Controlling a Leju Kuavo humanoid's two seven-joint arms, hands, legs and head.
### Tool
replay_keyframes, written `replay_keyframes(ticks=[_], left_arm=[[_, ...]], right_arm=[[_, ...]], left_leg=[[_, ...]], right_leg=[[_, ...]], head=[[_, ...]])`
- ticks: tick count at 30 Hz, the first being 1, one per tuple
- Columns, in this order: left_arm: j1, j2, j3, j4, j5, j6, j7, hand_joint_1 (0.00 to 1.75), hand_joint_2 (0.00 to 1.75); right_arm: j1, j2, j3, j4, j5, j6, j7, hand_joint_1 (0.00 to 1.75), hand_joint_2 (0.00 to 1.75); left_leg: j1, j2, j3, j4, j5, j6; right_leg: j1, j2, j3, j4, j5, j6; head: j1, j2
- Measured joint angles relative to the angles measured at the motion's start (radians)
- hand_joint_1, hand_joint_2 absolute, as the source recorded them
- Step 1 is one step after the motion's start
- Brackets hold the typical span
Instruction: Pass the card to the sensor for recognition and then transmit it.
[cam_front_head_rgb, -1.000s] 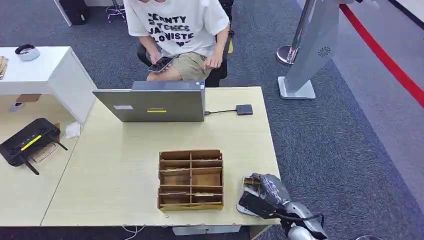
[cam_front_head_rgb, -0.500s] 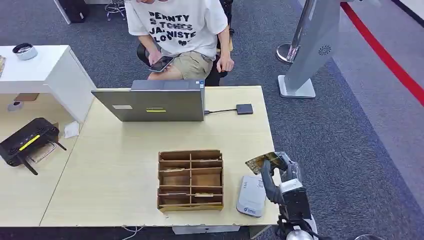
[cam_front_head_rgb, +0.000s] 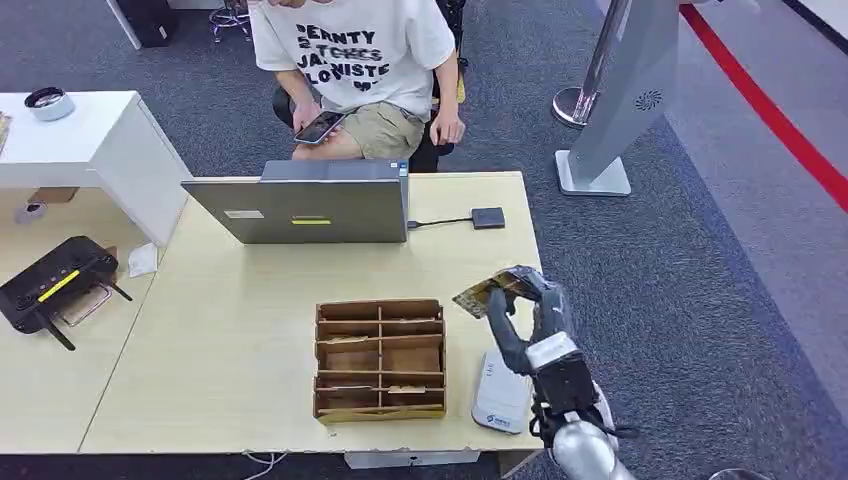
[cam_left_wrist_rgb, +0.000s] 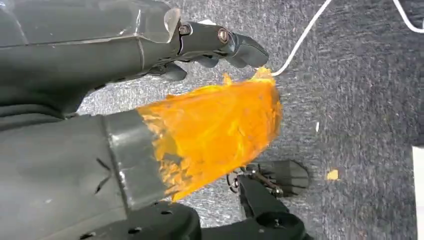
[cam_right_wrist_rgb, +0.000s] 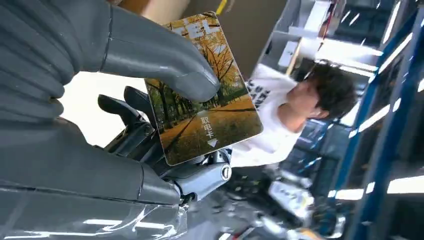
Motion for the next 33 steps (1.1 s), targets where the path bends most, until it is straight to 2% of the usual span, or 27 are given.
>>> replay_keyframes(ticks=[5,9,13,18,26,29,33], left_arm=[[-0.016,0.0,-0.012,0.0,-0.02,-0.019,0.019,0.0,0.0],[-0.023,0.0,-0.016,0.0,-0.027,-0.023,0.027,0.0,0.0],[-0.033,-0.001,-0.037,0.0,-0.049,-0.052,0.05,0.0,0.0],[-0.048,-0.005,-0.07,0.0,-0.067,-0.104,0.092,0.0,0.0],[-0.05,-0.006,-0.092,0.0,-0.069,-0.11,0.1,0.0,0.0],[-0.051,-0.006,-0.103,0.0,-0.071,-0.153,0.126,0.0,0.0],[-0.054,-0.007,-0.116,0.0,-0.074,-0.21,0.167,0.0,0.0]], right_arm=[[-0.169,0.023,0.08,0.096,0.1,-0.015,0.051,1.75,1.75],[-0.248,0.042,0.114,0.15,0.142,-0.034,0.067,1.75,1.75],[-0.359,0.073,0.156,0.248,0.27,-0.086,0.134,1.75,1.75],[-0.502,0.13,0.2,0.445,0.445,-0.124,0.212,1.75,1.75],[-0.566,0.169,0.223,0.584,0.473,-0.14,0.22,1.75,1.75],[-0.593,0.177,0.237,0.634,0.574,-0.156,0.268,1.75,1.75],[-0.638,0.203,0.252,0.764,0.742,-0.215,0.322,1.75,1.75]], left_leg=[[0.0,0.0,0.0,0.0,0.002,0.0],[0.0,-0.001,-0.001,0.0,0.002,0.0],[0.0,0.0,-0.001,0.0,0.002,0.0],[0.0,-0.001,-0.001,0.0,0.004,0.0],[0.0,-0.001,-0.002,0.0,0.003,0.0],[0.0,-0.001,-0.002,0.0,0.003,0.0],[0.0,-0.001,-0.002,0.0,0.004,0.0]], right_leg=[[0.0,0.0,0.0,0.0,0.001,0.0],[0.0,-0.001,0.0,0.001,0.001,0.0],[0.0,0.0,-0.001,0.001,0.001,0.0],[0.0,-0.001,-0.001,0.001,0.001,0.0],[0.0,-0.001,-0.002,0.001,0.001,0.0],[0.0,-0.001,-0.002,0.001,0.001,0.0],[0.0,-0.001,-0.002,0.001,0.001,0.0]], head=[[0.0,0.0],[0.0,0.0],[0.0,0.0],[0.0,0.0],[0.0,0.0],[0.0,0.0],[0.0,0.0]])
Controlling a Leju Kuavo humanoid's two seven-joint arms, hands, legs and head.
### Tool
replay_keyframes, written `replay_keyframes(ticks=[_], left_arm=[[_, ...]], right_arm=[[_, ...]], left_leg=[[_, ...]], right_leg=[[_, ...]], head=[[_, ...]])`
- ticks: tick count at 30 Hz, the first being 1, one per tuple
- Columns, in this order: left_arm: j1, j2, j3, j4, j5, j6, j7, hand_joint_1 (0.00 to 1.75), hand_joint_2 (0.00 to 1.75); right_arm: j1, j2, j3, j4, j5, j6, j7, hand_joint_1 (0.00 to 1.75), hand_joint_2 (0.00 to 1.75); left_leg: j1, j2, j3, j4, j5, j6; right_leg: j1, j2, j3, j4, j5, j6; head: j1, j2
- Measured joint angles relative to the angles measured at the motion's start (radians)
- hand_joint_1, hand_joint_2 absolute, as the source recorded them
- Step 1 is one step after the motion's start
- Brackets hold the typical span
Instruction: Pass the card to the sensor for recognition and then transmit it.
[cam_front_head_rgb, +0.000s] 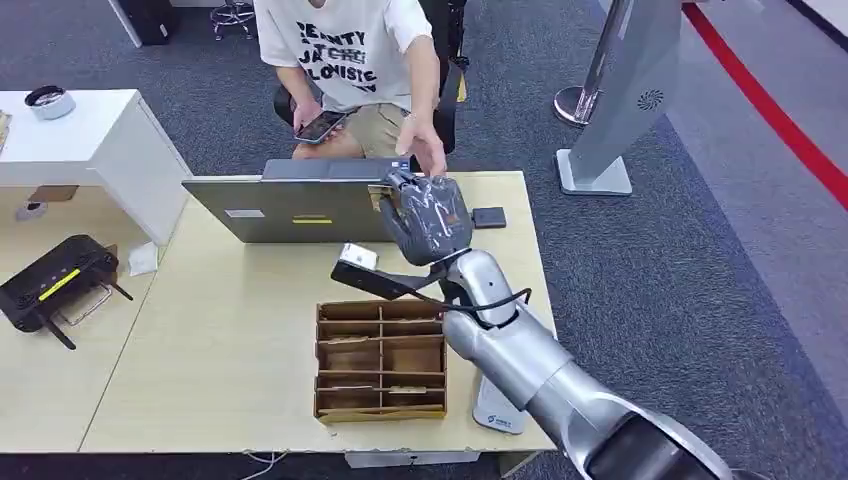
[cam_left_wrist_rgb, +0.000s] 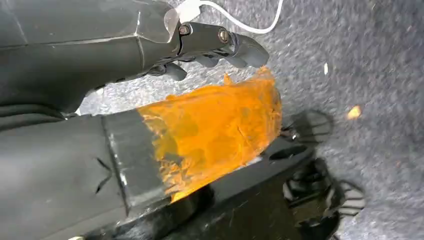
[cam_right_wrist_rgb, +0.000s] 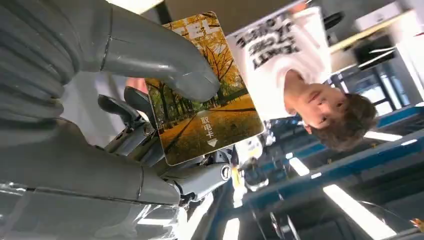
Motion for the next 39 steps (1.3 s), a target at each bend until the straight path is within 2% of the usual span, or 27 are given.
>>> replay_keyframes(ticks=[7,14,15,16,23,27,30,34,37,39], left_arm=[[-0.009,0.0,-0.018,0.0,0.0,-0.031,0.048,0.0,0.0],[-0.012,0.003,-0.036,0.0,-0.007,-0.038,0.05,0.0,0.0],[-0.012,0.003,-0.04,0.0,-0.009,-0.038,0.05,0.0,0.0],[-0.012,0.003,-0.041,0.0,-0.01,-0.038,0.05,0.0,0.0],[-0.011,0.005,-0.061,0.0,-0.018,-0.041,0.05,0.0,0.0],[-0.008,0.007,-0.066,0.0,-0.022,-0.042,0.049,0.0,0.0],[0.001,0.01,-0.069,0.0,-0.021,-0.042,0.039,0.0,0.0],[0.018,0.013,-0.072,0.0,-0.005,-0.04,0.023,0.0,0.0],[0.028,0.015,-0.071,0.0,0.018,-0.03,0.009,0.0,0.0],[0.035,0.015,-0.071,0.0,0.031,-0.022,0.004,0.0,0.0]], right_arm=[[-0.065,0.033,0.007,0.164,0.132,-0.046,0.065,1.75,1.75],[-0.085,0.041,0.007,0.236,0.244,-0.094,0.114,1.75,1.75],[-0.085,0.041,0.007,0.242,0.259,-0.103,0.122,1.34,1.75],[-0.085,0.04,0.007,0.249,0.278,-0.114,0.132,0.0,1.75],[-0.084,0.038,0.003,0.278,0.356,-0.127,0.175,0.0,1.75],[-0.075,0.034,-0.011,0.282,0.344,-0.133,0.161,0.0,1.75],[-0.033,0.03,-0.041,0.234,0.284,-0.14,0.102,0.0,1.75],[0.08,0.027,-0.115,0.091,0.173,-0.141,-0.029,0.0,1.75],[0.176,0.028,-0.165,-0.03,0.01,-0.141,-0.138,0.0,1.75],[0.24,0.026,-0.178,-0.114,-0.122,-0.14,-0.164,0.0,1.75]], left_leg=[[0.0,0.0,0.0,0.0,0.0,0.0],[0.0,0.0,0.0,0.0,0.0,0.0],[0.0,0.0,0.0,0.0,0.0,0.0],[0.0,0.0,0.0,0.0,0.0,0.0],[0.0,0.0,0.0,0.0,0.0,0.0],[0.0,0.0,0.0,0.0,0.0,0.0],[0.0,0.0,0.0,0.0,0.0,0.0],[0.0,0.0,-0.001,0.0,-0.001,0.0],[0.0,0.0,-0.001,0.0,-0.001,-0.001],[0.0,0.0,-0.001,0.0,-0.001,-0.001]], right_leg=[[0.0,0.0,0.0,0.0,0.0,0.0],[0.0,0.0,0.0,0.0,0.0,0.0],[0.0,0.0,0.0,0.0,0.0,0.0],[0.0,0.0,0.0,0.0,0.0,0.0],[0.0,0.0,-0.001,0.0,0.0,0.0],[0.0,0.0,-0.001,0.0,0.0,0.0],[0.0,0.0,-0.001,0.0,0.0,0.0],[0.0,0.0,-0.001,0.0,0.0,0.0],[0.0,0.0,-0.002,0.0,0.0,0.0],[0.0,0.0,-0.002,0.0,0.0,0.0]], head=[[0.001,0.0],[0.0,0.0],[0.0,0.0],[0.0,0.0],[0.0,0.0],[0.0,0.0],[0.0,0.0],[0.0,0.0],[0.001,0.0],[0.0,0.0]])
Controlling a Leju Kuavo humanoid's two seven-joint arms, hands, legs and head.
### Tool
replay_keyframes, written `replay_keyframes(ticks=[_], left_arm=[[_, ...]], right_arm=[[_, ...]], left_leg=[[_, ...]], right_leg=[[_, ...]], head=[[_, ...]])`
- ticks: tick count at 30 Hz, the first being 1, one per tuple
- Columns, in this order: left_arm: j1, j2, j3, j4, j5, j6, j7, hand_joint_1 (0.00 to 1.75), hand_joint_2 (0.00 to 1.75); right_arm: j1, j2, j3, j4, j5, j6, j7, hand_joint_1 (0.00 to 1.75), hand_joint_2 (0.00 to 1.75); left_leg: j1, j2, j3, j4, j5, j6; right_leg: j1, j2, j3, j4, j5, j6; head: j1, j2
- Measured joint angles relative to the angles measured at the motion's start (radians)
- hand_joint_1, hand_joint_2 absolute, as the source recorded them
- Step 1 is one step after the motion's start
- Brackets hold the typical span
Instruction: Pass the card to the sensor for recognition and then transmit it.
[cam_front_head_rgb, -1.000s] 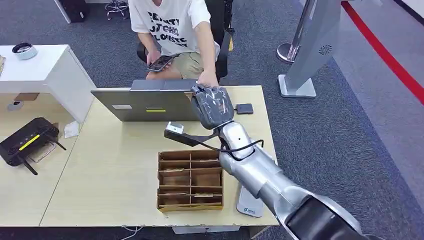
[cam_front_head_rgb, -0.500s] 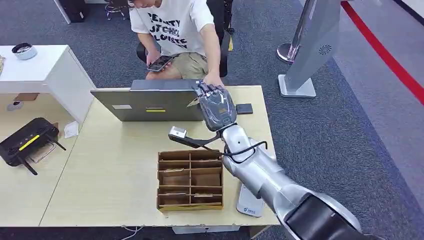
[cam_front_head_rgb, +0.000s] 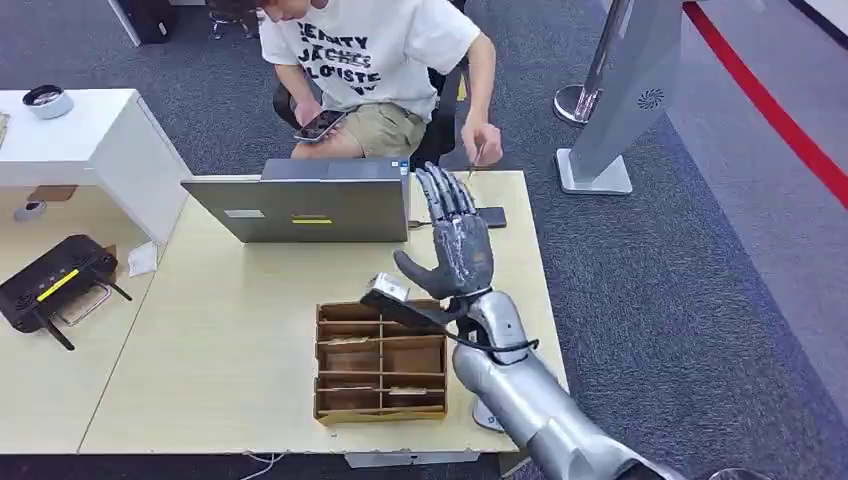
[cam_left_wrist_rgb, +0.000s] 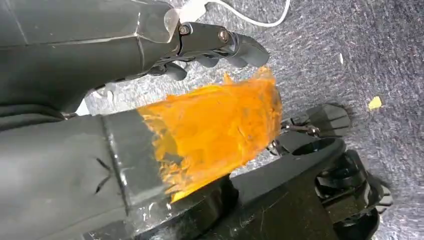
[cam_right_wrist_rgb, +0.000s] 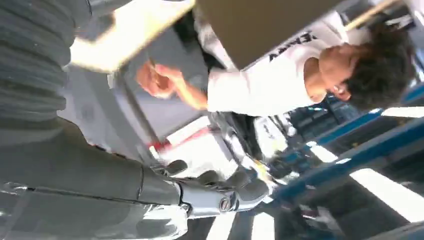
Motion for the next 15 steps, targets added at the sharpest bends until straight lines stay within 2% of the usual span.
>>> replay_keyframes(ticks=[6,10,11,15], left_arm=[[0.021,0.002,0.01,0.0,0.041,0.026,-0.018,0.0,0.0],[0.03,0.002,0.022,0.0,0.059,0.035,-0.029,0.0,0.0],[0.032,0.002,0.026,0.0,0.062,0.037,-0.031,0.0,0.0],[0.035,0.002,0.034,0.0,0.068,0.041,-0.039,0.0,0.0]], right_arm=[[0.174,-0.03,-0.013,-0.24,-0.341,0.017,-0.058,0.0,1.75],[0.261,-0.06,-0.016,-0.359,-0.431,0.053,-0.081,0.0,1.75],[0.279,-0.068,-0.016,-0.384,-0.444,0.067,-0.087,0.0,0.0],[0.337,-0.095,-0.011,-0.45,-0.46,0.115,-0.103,0.0,0.0]], left_leg=[[0.0,0.0,0.0,0.0,0.0,0.0],[0.0,0.0,-0.001,0.0,0.0,0.0],[0.0,0.0,-0.001,0.0,0.0,0.0],[0.0,0.0,-0.001,0.0,0.0,0.0]], right_leg=[[0.0,0.0,-0.001,0.0,0.0,0.0],[0.0,0.0,-0.001,0.0,0.0,0.0],[0.0,0.0,-0.001,0.0,0.0,0.0],[0.0,0.0,-0.001,0.0,0.0,0.0]], head=[[0.0,0.0],[0.0,0.0],[0.0,0.0],[0.0,0.0]])
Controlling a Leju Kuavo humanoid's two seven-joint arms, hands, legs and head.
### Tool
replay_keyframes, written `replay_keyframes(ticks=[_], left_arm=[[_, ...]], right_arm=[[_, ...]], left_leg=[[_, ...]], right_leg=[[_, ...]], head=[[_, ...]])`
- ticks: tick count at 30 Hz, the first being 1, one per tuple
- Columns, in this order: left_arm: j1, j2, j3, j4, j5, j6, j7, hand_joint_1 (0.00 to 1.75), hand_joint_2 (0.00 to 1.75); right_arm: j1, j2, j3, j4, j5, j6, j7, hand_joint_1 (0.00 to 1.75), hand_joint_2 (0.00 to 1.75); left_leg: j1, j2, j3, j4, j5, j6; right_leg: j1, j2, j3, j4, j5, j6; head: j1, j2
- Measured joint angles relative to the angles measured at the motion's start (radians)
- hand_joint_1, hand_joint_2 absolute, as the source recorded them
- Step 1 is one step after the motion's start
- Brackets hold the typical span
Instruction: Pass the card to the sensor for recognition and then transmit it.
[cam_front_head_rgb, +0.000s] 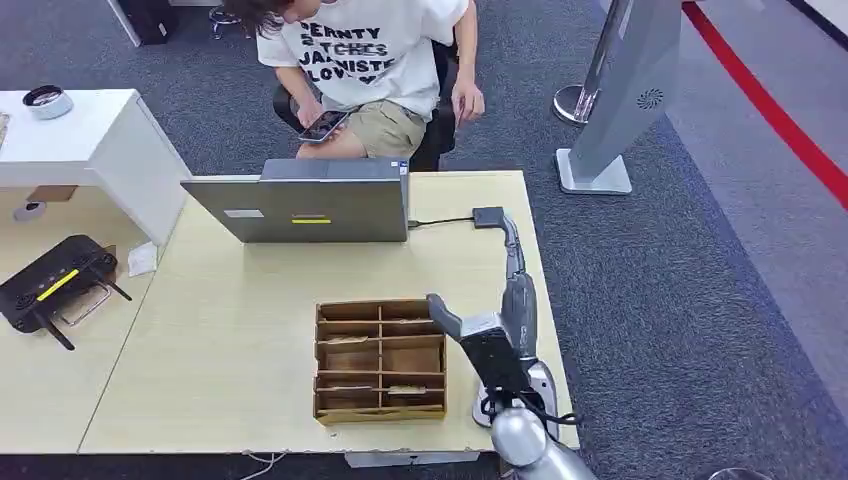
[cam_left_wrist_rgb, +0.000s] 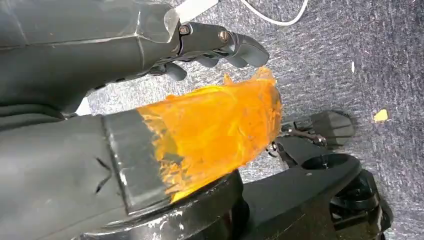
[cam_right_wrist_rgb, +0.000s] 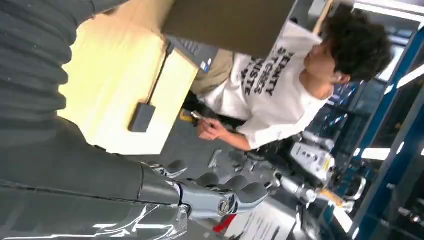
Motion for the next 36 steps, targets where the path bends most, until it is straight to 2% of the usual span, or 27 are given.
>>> replay_keyframes(ticks=[7,26,27,36], left_arm=[[0.002,0.0,0.008,0.0,0.003,0.001,-0.01,0.0,0.0],[0.005,-0.001,0.016,0.0,-0.007,0.005,-0.008,0.0,0.0],[0.005,-0.001,0.016,0.0,-0.008,0.005,-0.007,0.0,0.0],[0.006,0.0,0.016,0.0,-0.014,0.004,-0.004,0.0,0.0]], right_arm=[[0.044,-0.039,0.04,-0.034,-0.002,0.058,-0.003,0.0,0.0],[0.075,-0.082,0.129,-0.033,-0.032,0.135,0.004,0.0,0.0],[0.074,-0.084,0.132,-0.032,-0.033,0.135,0.004,0.0,1.75],[0.073,-0.102,0.162,-0.025,0.013,0.116,0.02,0.0,1.75]], left_leg=[[0.0,0.0,0.0,0.0,0.0,0.0],[0.0,0.0,0.0,0.0,0.0,0.0],[0.0,0.0,0.0,0.0,0.0,0.0],[0.0,0.0,0.0,0.0,0.0,0.0]], right_leg=[[0.0,0.0,0.0,0.0,0.0,0.0],[0.0,0.0,0.0,0.0,0.0,0.0],[0.0,0.0,0.0,0.0,0.0,0.0],[0.0,0.0,0.0,0.0,0.0,0.0]], head=[[0.0,0.0],[0.0,0.0],[0.0,0.0],[0.0,0.0]])
